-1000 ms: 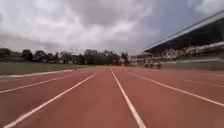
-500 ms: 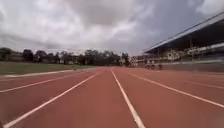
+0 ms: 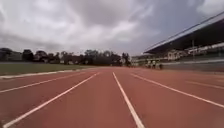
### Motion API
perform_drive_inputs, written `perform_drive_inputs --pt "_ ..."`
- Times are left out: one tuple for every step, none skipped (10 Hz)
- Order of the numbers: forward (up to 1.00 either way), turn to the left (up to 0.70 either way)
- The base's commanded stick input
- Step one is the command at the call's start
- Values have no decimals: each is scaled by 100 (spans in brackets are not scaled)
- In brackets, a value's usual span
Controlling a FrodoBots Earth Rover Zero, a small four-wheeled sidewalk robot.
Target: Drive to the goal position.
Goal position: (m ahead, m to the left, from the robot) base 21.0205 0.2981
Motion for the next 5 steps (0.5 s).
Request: perform_drive_inputs --pt "60 0" --pt "60 0" --pt "60 0" --pt "60 0" --pt "60 0"
